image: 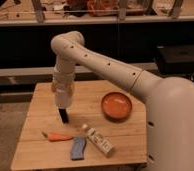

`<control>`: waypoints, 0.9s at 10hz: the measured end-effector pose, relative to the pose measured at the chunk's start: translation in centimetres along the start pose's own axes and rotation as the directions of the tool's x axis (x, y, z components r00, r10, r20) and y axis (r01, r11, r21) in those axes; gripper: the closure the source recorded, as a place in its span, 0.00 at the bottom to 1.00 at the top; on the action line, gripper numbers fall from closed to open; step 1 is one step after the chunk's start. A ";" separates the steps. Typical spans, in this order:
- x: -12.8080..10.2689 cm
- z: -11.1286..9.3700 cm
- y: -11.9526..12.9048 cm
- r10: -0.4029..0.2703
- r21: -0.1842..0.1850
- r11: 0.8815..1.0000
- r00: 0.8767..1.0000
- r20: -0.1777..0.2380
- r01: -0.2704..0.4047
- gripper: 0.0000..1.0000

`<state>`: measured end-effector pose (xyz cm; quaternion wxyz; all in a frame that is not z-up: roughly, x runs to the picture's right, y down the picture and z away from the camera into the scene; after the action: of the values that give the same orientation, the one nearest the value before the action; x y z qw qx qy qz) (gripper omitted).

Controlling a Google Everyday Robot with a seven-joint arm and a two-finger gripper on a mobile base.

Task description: Place the ceramic cup over the eraser

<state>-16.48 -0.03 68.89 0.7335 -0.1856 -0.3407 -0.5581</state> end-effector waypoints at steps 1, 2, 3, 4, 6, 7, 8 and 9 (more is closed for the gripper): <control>-0.1 0.1 -0.1 -0.022 -0.009 1.000 1.000 0.007 0.022 0.98; -0.3 0.1 -0.2 -0.044 -0.022 0.999 0.999 0.010 0.044 0.98; -0.5 0.2 -0.1 -0.065 -0.045 0.997 0.998 0.013 0.065 0.98; -0.7 0.3 -0.1 -0.079 -0.057 0.995 0.997 0.012 0.080 0.98; -1.2 0.6 0.0 -0.109 -0.068 0.992 0.994 0.008 0.109 0.98; -1.3 0.7 0.2 -0.117 -0.071 0.991 0.993 0.003 0.117 0.98; -1.5 0.9 0.1 -0.126 -0.073 0.989 0.992 0.003 0.126 0.98; -1.6 1.2 0.0 -0.134 -0.080 0.988 0.991 0.003 0.134 0.98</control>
<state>-17.05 1.85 68.57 0.6868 -0.1909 -0.3290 -0.6194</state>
